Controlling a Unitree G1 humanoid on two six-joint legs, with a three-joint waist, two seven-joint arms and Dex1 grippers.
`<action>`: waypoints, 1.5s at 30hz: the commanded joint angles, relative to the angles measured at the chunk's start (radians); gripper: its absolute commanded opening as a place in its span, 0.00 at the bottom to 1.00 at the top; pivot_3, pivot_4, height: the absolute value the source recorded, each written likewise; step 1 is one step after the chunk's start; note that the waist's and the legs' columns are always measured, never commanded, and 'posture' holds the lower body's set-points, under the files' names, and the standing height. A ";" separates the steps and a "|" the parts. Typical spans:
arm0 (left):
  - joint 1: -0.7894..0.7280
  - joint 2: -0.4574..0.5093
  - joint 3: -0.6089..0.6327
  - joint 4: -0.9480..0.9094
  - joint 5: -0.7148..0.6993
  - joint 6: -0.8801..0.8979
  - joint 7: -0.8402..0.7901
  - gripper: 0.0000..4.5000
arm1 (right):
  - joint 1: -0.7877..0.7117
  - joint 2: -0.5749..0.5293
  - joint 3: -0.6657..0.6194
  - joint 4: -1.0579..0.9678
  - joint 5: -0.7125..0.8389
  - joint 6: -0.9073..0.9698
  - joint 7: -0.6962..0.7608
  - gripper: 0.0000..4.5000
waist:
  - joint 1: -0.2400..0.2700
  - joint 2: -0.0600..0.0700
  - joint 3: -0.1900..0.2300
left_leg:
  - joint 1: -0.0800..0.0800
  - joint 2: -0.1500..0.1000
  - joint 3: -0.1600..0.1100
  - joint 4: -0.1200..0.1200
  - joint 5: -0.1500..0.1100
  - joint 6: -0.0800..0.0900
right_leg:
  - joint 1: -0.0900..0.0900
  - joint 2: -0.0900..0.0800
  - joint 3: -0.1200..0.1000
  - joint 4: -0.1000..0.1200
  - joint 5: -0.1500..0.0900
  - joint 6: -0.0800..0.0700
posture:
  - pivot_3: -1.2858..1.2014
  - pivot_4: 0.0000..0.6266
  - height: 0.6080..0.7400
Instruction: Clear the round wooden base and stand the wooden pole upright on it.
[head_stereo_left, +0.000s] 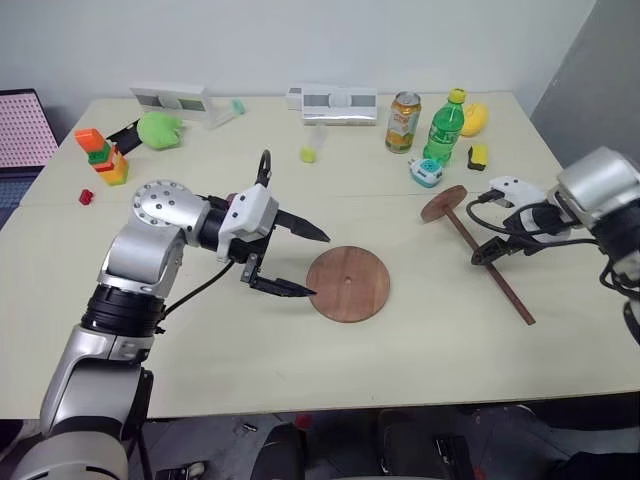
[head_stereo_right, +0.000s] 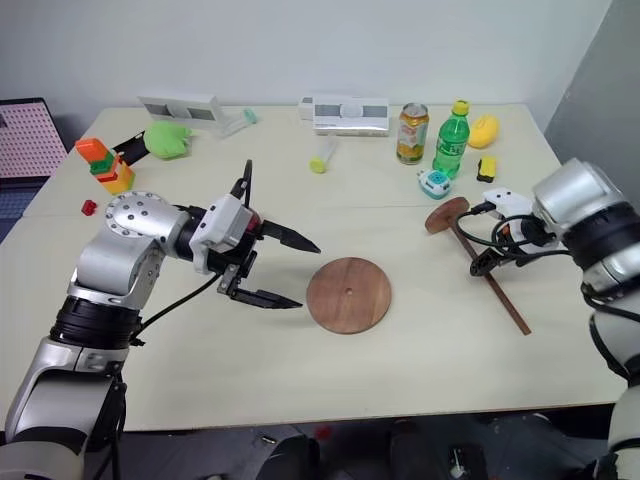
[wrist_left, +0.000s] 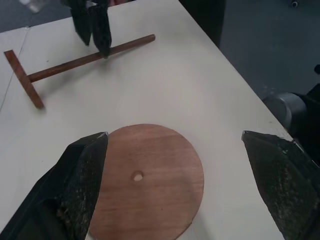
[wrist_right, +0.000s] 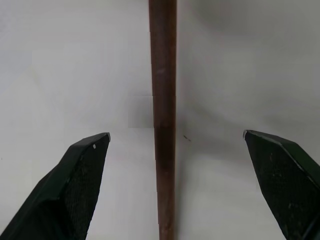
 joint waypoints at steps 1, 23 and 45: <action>0.011 0.003 0.019 -0.057 -0.017 0.014 0.030 1.00 | -0.015 0.052 0.009 0.130 -0.097 -0.102 0.058 0.79 | -0.002 0.000 0.000 | 0.000 0.000 0.000 0.000 0.000 0.000 | 0.000 0.000 0.000 0.000 0.000 0.000 | 0.52 0.24 1.00; 0.025 -0.040 0.041 -0.076 -0.005 0.084 0.178 1.00 | 0.097 0.081 -0.731 -0.148 -0.065 -0.034 -0.183 0.05 | 0.000 0.000 0.000 | -0.001 0.000 0.000 0.000 0.002 -0.003 | 0.000 -0.001 0.000 0.001 0.000 0.000 | 0.52 0.24 1.00; 0.278 0.066 0.066 -0.190 0.002 0.072 0.224 1.00 | 0.873 0.690 -0.806 -1.137 0.122 -0.652 -0.479 0.05 | 0.008 -0.001 -0.001 | 0.001 0.000 -0.002 0.000 0.002 -0.004 | 0.001 0.000 0.000 0.003 0.000 0.000 | 0.52 0.24 1.00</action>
